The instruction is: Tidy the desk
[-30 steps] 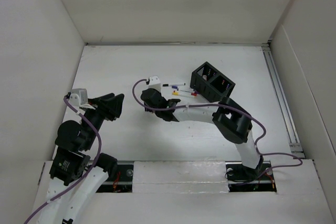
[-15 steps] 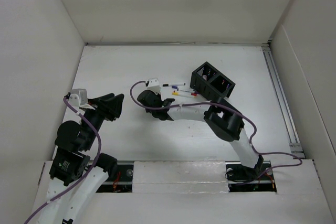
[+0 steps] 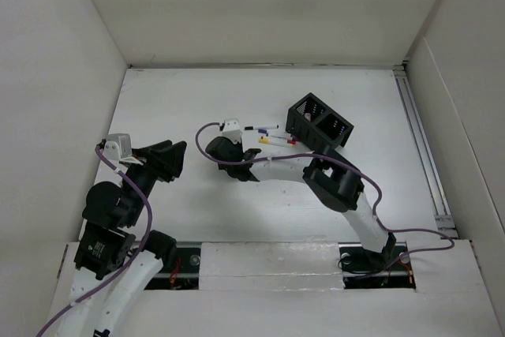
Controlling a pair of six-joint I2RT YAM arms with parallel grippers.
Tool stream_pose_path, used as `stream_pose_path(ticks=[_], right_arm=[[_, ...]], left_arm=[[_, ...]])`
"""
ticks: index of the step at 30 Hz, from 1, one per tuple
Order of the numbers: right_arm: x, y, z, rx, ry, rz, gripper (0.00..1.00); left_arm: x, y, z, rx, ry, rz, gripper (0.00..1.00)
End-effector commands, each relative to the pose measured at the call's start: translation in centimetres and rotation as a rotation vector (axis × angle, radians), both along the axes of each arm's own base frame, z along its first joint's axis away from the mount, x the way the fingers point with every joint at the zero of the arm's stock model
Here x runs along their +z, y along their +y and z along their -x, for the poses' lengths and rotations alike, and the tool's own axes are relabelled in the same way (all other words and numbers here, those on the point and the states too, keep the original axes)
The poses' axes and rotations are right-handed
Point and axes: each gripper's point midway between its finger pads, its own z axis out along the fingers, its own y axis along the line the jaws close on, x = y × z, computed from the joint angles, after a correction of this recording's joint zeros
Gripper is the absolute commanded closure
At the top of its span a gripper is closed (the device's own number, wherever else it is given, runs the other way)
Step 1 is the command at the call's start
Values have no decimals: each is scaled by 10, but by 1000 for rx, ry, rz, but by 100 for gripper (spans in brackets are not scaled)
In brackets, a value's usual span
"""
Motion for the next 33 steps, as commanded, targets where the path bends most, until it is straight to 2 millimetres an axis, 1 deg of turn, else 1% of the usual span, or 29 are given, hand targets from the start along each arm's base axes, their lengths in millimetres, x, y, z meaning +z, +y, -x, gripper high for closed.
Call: stream_pose_path(ticks=[1, 6, 9, 10, 12, 13, 16, 17, 19, 20, 21, 22, 23, 24, 26, 27, 28, 29, 30, 32, 33], right_arm=[[-7, -4, -1, -28, 15, 9, 55], [-10, -10, 3, -43, 27, 5, 54], [-2, -11, 2, -50, 18, -7, 53], [2, -11, 2, -50, 14, -10, 55], [5, -12, 2, -54, 9, -11, 61], [7, -13, 1, -57, 5, -10, 67], [18, -16, 1, -72, -14, -36, 79], [25, -15, 6, -67, -21, -47, 81], [36, -17, 5, -80, -41, -67, 87], [39, -19, 5, -89, -48, -75, 88], [51, -22, 5, -94, -62, -90, 88], [56, -25, 5, -105, -73, -94, 89], [63, -24, 8, -102, -81, -104, 89], [77, -27, 9, -107, -97, -127, 89], [95, -31, 10, -109, -120, -157, 89], [111, -37, 14, -103, -135, -189, 89], [123, -37, 14, -102, -157, -224, 89], [143, -55, 7, -122, -188, -249, 89], [152, -58, 9, -123, -199, -270, 89], [168, -79, 0, -148, -226, -281, 89], [186, -103, -13, -196, -254, -303, 89]], left_arm=[[6, -2, 0, -10, -30, 19, 56], [6, -2, 1, -13, -31, 19, 56], [6, -2, 0, -13, -30, 19, 56], [5, -3, 0, -13, -27, 18, 56], [6, -3, 0, -13, -28, 18, 56], [6, -3, 0, -13, -30, 17, 56], [6, -3, 0, -13, -30, 17, 56], [6, -3, 0, -13, -30, 19, 56], [6, -3, 0, -15, -32, 18, 56], [6, -3, 0, -15, -32, 18, 56], [5, -3, 0, -15, -29, 17, 56], [5, -3, 0, -15, -30, 17, 56], [6, -3, 0, -16, -30, 17, 56], [6, -3, 1, -16, -33, 18, 56], [6, -3, 0, -16, -29, 18, 56], [6, -3, 1, -16, -32, 18, 56], [6, -3, 1, -15, -33, 18, 56], [5, -3, 1, -16, -30, 17, 56], [5, -3, 1, -16, -30, 17, 56], [7, -3, 1, -16, -35, 19, 56], [7, -2, 2, -15, -35, 19, 56]])
